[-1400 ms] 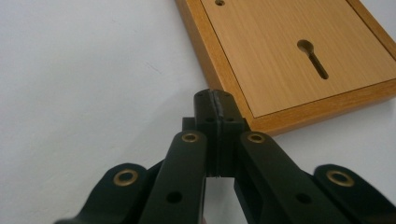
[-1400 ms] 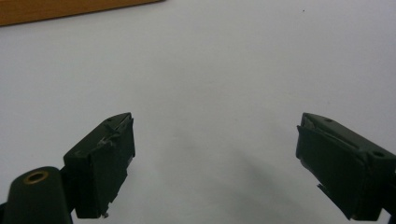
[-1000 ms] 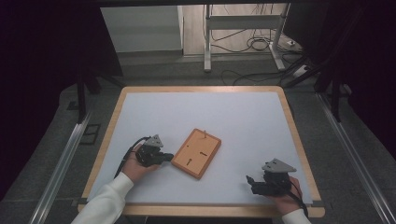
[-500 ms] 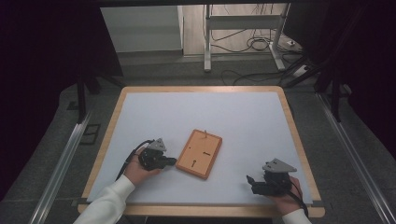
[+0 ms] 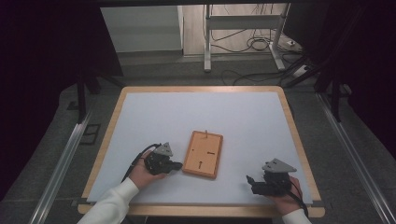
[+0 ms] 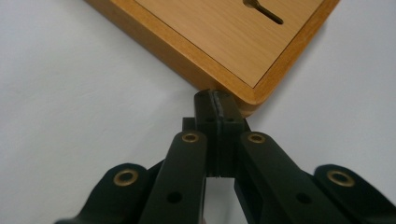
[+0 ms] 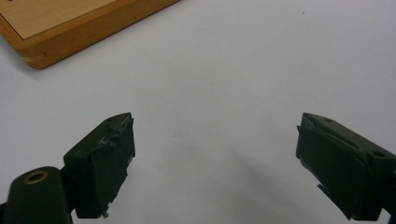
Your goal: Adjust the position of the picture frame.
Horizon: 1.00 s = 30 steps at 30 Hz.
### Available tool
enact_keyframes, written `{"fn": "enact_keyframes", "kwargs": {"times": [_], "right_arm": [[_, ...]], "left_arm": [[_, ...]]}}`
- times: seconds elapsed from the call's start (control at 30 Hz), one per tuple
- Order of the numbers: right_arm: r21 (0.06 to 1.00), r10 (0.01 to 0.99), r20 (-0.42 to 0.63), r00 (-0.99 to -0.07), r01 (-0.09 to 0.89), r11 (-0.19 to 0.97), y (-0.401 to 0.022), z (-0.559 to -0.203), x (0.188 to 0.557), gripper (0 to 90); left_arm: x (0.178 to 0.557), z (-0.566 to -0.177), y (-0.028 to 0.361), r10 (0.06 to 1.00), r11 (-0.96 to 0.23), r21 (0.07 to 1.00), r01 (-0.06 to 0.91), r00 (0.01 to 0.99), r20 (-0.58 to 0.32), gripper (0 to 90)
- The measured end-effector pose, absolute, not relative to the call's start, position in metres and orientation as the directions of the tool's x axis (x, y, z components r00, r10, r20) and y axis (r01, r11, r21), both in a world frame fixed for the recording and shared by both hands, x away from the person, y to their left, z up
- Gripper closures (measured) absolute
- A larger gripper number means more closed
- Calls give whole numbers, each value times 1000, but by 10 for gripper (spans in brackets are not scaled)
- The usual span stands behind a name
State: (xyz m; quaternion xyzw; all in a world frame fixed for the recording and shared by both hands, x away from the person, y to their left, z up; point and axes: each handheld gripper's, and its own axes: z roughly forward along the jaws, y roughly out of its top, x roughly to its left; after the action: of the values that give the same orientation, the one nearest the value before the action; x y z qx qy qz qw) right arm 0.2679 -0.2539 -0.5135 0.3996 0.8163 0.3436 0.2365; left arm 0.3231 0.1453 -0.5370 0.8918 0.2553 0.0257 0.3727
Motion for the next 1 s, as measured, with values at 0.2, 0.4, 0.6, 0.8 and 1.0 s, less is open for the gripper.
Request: {"fn": "enact_keyframes", "kwargs": {"times": [0.2,0.4,0.6,0.8,1.0], "right_arm": [[747,815,-112,-569,492,447,-253,-514,268,117],[746,814,-111,-570,494,447,-254,-515,269,117],[747,814,-111,-570,492,446,-254,-515,269,117],[749,815,-111,-568,492,444,-255,-514,268,117],[750,815,-113,-568,490,445,-255,-514,269,117]], "left_arm": [[321,-537,139,467,-595,676,434,872,-149,900],[320,-537,134,458,-598,677,428,876,-150,900],[320,-537,132,453,-594,680,430,877,-158,900],[321,-538,132,457,-586,682,437,874,-167,900],[322,-537,131,461,-585,684,435,873,-160,900]]}}
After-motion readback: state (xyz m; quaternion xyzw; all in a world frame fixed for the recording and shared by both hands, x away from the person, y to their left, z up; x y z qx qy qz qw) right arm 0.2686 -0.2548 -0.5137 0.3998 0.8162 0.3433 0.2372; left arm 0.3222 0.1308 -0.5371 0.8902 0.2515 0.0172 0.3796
